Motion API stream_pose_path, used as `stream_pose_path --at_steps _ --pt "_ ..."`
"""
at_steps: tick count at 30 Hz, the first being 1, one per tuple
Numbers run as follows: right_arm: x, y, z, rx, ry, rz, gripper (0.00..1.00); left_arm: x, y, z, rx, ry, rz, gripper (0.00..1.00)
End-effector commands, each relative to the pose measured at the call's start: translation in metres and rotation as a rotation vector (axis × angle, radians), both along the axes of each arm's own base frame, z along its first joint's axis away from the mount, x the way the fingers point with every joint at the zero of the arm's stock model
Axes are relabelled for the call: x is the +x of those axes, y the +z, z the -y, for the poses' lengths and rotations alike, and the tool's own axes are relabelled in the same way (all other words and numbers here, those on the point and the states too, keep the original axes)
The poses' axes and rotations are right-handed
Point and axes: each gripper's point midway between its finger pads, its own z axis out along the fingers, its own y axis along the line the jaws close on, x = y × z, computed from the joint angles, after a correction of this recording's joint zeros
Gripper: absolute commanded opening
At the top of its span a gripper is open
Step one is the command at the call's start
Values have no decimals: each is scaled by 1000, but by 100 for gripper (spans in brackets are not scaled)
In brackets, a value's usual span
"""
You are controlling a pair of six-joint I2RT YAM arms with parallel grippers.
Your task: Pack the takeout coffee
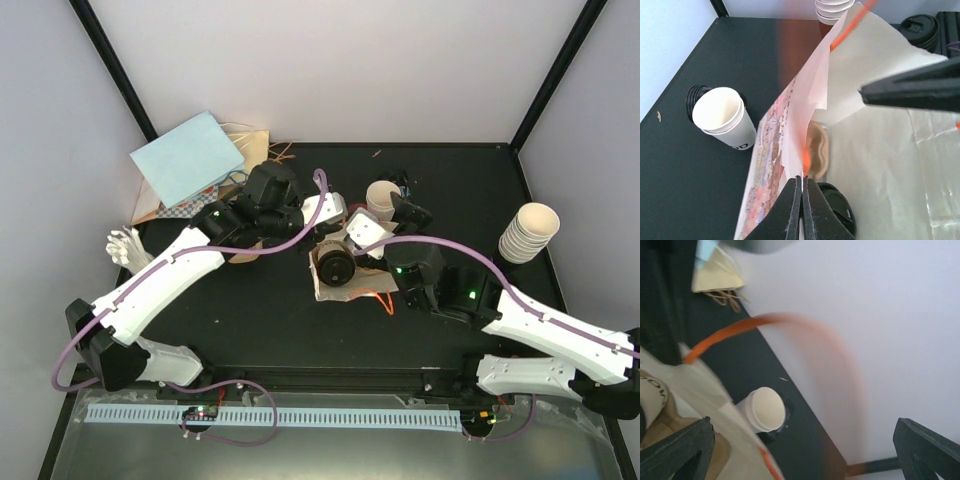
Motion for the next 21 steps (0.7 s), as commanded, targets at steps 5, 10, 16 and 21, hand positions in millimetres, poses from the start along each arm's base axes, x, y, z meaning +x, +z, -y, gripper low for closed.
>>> stream_pose_path --at_steps 5,10,16,21 --pt "18 46 43 125 -303 191 100 -13 11 -10 -11 -3 22 2" --pt "22 49 61 56 -445 268 100 -24 22 -20 -28 2 37 2" --pt "22 52 61 142 -450 248 100 -31 23 -26 -27 5 21 1" --pt "25 34 58 65 -462 233 100 -33 26 -31 -32 26 26 2"
